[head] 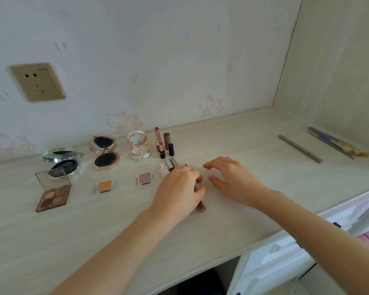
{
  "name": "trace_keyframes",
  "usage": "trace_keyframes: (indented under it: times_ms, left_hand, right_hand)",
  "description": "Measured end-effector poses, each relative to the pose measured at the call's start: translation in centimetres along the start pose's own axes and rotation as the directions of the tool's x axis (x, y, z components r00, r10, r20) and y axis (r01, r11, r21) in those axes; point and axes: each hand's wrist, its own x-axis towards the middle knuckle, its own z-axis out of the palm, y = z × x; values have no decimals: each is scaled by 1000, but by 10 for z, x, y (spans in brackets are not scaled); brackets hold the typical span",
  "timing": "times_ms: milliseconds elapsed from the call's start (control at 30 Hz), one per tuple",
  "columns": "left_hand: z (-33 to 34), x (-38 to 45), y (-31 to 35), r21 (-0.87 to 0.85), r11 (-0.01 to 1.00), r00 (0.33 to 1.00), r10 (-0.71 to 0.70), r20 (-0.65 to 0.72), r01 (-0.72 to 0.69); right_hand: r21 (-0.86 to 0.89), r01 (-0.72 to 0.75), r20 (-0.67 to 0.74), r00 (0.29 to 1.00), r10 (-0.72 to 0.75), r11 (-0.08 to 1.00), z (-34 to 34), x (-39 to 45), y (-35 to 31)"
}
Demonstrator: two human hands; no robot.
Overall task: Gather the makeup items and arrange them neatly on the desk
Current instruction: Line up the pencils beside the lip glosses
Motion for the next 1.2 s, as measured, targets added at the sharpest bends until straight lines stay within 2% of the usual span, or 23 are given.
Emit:
trace_keyframes:
  times_ms: [200,333,600,733,867,967,1133,1200]
  left_hand:
    - [7,30,12,38,996,997,79,4,-79]
    - [24,58,29,64,984,985,159,74,-164]
    - [73,127,74,63,942,914,303,271,-331]
    - [105,163,105,52,924,878,342,335,-379]
    - [130,189,121,123,859,832,433,348,-498]
    - [141,204,124,113,853,814,436,385,-510]
    - [146,219,134,100,824,737,437,516,-558]
    - [146,222,135,118,825,737,418,532,-553]
  right_hand:
    - [-113,-64,-4,998,64,992,-29,-15,25]
    - [-185,-136,-22,991,134,973,-46,-27,53]
    - [-273,-273,-106,962,253,922,-85,-50,123]
    - [-284,-343,-181,936,301,895,-98,-59,151]
    - [-305,-414,-222,907,359,858,-105,-64,175]
    - [-272,-482,-240,872,426,833,-104,-66,185]
    - [-261,-547,-290,830,476,795,-92,-66,192]
    - [-274,-550,-293,829,476,789,-90,-66,194]
